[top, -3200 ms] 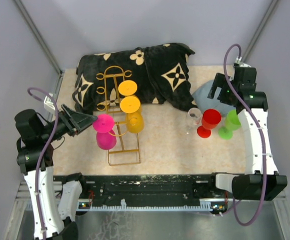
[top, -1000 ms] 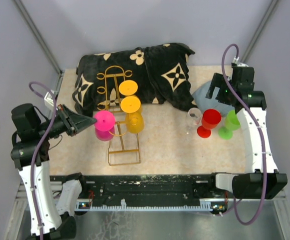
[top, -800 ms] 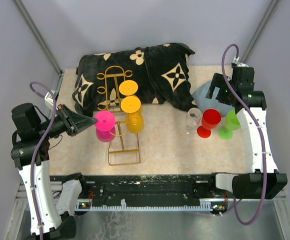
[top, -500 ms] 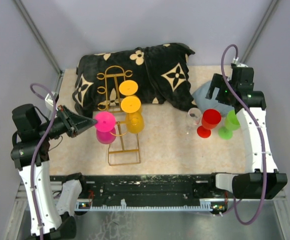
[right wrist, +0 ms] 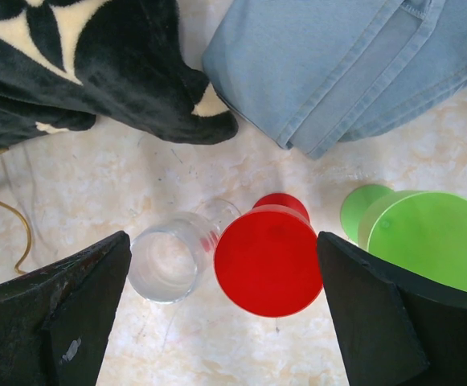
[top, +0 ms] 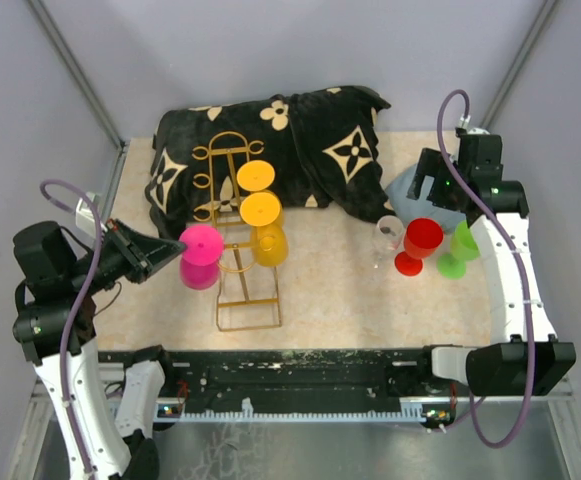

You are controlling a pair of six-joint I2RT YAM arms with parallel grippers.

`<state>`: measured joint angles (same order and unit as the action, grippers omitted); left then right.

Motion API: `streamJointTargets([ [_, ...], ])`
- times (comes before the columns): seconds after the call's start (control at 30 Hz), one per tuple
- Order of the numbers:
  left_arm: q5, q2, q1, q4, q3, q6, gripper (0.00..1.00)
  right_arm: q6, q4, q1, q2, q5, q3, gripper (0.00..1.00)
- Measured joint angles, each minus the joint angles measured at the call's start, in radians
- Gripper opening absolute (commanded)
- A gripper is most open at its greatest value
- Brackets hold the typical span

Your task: Take the wine glass off the wine glass rack

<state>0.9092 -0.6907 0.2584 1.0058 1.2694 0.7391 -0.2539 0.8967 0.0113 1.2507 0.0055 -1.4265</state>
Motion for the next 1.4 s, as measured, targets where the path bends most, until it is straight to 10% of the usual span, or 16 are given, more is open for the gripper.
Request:
streamJointTargets([
  [1.4, -0.161, 0.008, 0.072, 0.106, 0.079, -0.007, 0.00, 0.000, -0.025, 0.002, 0.061, -0.008, 0.000, 0.98],
])
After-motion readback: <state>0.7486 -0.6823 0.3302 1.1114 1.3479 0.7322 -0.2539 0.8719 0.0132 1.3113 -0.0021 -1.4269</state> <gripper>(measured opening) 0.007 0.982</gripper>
